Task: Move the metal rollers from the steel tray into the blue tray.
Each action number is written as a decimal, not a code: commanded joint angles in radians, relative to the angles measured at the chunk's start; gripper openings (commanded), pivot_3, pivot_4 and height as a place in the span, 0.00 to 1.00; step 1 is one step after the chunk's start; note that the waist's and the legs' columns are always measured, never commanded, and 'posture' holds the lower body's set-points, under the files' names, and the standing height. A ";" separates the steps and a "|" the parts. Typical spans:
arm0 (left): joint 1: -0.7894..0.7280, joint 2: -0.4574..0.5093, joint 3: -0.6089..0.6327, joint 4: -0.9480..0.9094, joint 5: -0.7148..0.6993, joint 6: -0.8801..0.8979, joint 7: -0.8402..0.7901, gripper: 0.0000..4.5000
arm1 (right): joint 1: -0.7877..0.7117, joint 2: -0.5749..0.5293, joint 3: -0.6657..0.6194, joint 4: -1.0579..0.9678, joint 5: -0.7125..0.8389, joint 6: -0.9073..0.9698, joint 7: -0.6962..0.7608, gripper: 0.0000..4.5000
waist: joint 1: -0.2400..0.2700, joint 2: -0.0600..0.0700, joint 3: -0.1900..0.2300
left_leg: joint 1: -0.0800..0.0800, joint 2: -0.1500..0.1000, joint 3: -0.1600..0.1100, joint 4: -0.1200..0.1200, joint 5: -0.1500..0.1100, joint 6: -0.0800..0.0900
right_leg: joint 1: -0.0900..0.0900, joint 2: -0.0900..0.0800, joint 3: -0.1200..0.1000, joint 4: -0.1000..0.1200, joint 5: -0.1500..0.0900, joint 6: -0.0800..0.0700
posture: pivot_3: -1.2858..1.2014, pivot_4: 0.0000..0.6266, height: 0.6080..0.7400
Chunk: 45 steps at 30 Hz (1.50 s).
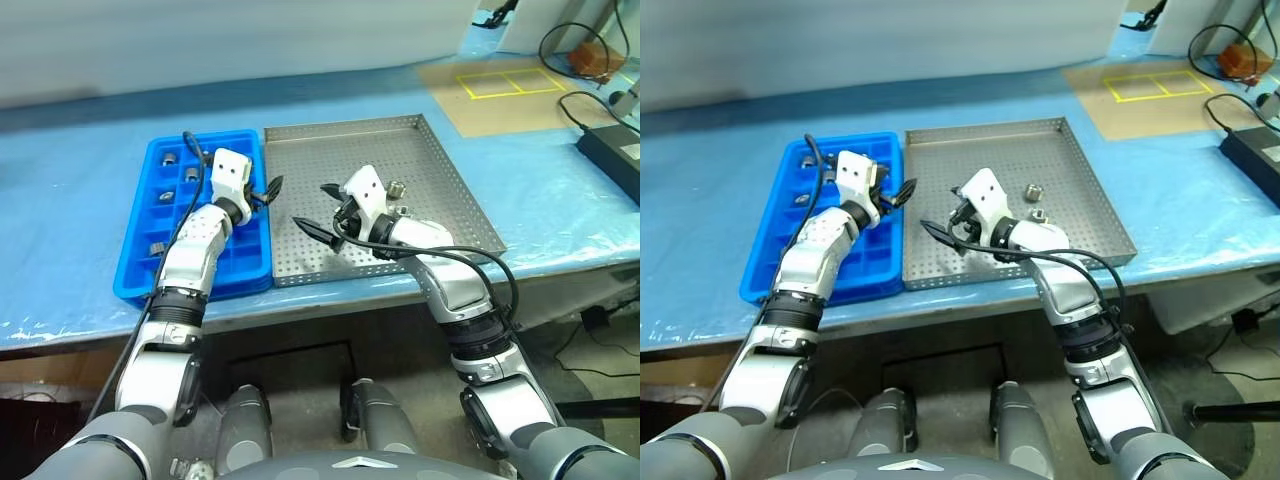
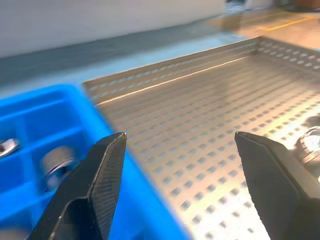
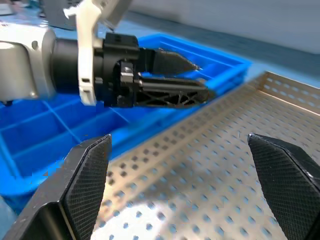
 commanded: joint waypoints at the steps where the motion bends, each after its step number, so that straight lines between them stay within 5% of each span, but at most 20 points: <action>1: -0.074 -0.021 -0.032 0.089 0.005 -0.067 -0.064 0.81 | 0.028 -0.018 -0.042 -0.098 -0.004 0.023 -0.048 1.00 | -0.008 0.000 0.000 | 0.000 0.000 0.000 0.000 0.000 0.000 | 0.000 0.000 0.000 0.000 0.000 0.000 | 0.33 0.24 1.00; 15: -0.320 -0.104 -0.059 0.602 0.077 -0.290 -0.124 0.81 | 0.175 -0.088 -0.127 -0.303 -0.016 0.148 -0.189 1.00 | -0.132 0.000 0.000 | -0.005 -0.002 0.000 0.002 -0.002 0.009 | 0.000 0.000 0.000 -0.008 0.000 0.005 | 0.23 0.24 1.00; 25: -0.358 -0.088 -0.074 0.758 0.167 -0.257 -0.029 0.81 | 0.214 -0.108 -0.137 -0.350 -0.013 0.168 -0.217 1.00 | -0.231 0.000 0.000 | -0.016 -0.003 0.000 0.008 -0.007 0.018 | 0.000 -0.001 -0.002 -0.018 0.005 0.009 | 0.22 0.24 1.00; 28: -0.351 -0.084 -0.069 0.773 0.184 -0.241 0.003 0.81 | 0.215 -0.112 -0.136 -0.354 -0.012 0.170 -0.218 1.00 | -0.246 0.000 0.000 | -0.017 -0.003 -0.002 0.010 -0.007 0.019 | 0.000 -0.001 -0.003 -0.018 0.004 0.010 | 0.22 0.24 1.00; 34: -0.346 -0.078 -0.051 0.769 0.183 -0.240 0.015 0.42 | 0.214 -0.116 -0.130 -0.351 -0.004 0.169 -0.213 1.00 | -0.255 0.000 0.000 | -0.021 -0.002 -0.004 0.019 -0.009 0.022 | 0.001 -0.002 -0.006 -0.018 0.004 0.013 | 0.23 0.24 1.00; 40: -0.342 -0.085 0.029 0.687 0.079 -0.266 -0.086 0.42 | 0.189 -0.114 -0.115 -0.319 0.005 0.156 -0.183 1.00 | -0.251 0.000 0.000 | -0.022 -0.002 -0.004 0.021 -0.010 0.023 | 0.001 -0.003 -0.007 -0.018 0.004 0.013 | 0.26 0.24 1.00; 45: -0.276 -0.050 0.077 0.428 0.005 -0.197 -0.115 0.42 | 0.115 -0.102 -0.067 -0.226 0.018 0.110 -0.095 1.00 | -0.244 0.000 0.000 | -0.023 -0.002 -0.005 0.021 -0.010 0.023 | 0.001 -0.004 -0.008 -0.018 0.006 0.010 | 0.32 0.24 1.00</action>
